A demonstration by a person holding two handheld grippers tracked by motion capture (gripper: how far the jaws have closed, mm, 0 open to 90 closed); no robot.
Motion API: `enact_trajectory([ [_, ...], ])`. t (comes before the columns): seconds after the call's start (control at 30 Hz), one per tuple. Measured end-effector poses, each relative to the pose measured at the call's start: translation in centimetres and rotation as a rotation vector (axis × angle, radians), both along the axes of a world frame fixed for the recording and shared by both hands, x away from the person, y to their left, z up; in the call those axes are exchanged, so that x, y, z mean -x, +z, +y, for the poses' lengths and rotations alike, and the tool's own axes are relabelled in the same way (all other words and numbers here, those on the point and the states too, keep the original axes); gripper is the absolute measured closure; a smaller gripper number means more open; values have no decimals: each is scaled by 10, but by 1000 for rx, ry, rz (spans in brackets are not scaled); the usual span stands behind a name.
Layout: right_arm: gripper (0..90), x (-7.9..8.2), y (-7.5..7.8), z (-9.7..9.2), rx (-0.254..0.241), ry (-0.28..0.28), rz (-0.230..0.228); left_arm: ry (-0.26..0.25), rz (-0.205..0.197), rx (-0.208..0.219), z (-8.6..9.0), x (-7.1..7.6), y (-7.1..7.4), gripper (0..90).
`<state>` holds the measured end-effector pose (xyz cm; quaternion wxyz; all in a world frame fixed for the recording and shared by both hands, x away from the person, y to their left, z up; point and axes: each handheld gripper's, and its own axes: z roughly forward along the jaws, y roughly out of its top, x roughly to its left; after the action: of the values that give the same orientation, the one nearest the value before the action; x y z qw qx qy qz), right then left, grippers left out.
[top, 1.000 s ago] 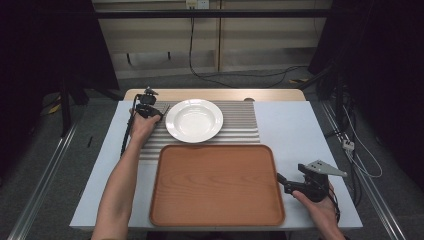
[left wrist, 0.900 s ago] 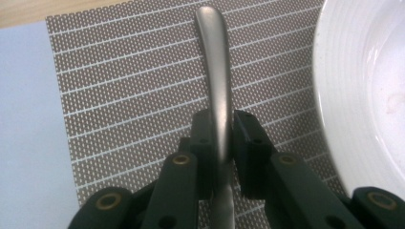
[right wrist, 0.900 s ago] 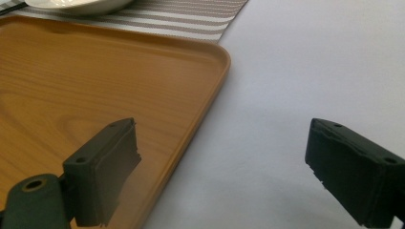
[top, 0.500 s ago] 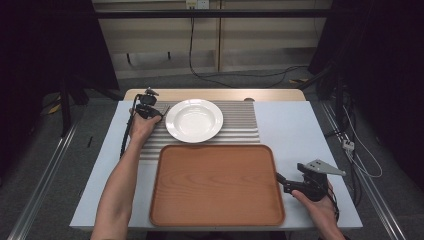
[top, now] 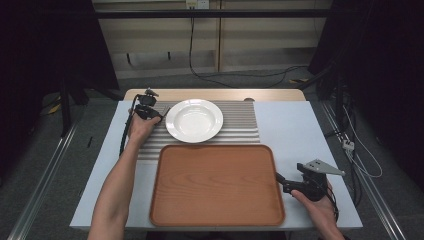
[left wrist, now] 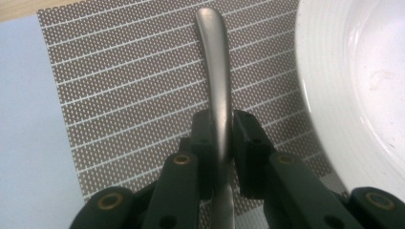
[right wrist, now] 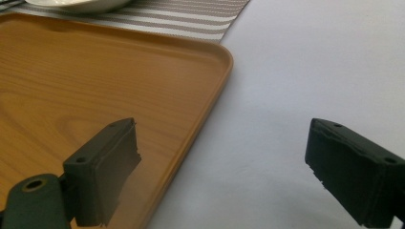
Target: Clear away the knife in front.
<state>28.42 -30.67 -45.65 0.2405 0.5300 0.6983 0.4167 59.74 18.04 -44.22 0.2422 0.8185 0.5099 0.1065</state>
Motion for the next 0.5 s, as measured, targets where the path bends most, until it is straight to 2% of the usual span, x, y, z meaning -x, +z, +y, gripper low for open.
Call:
enact_trajectory([
  [0.5, 106, 0, 0, 1, 4, 5, 0, -11, -5, 3, 12, 8, 11, 799],
])
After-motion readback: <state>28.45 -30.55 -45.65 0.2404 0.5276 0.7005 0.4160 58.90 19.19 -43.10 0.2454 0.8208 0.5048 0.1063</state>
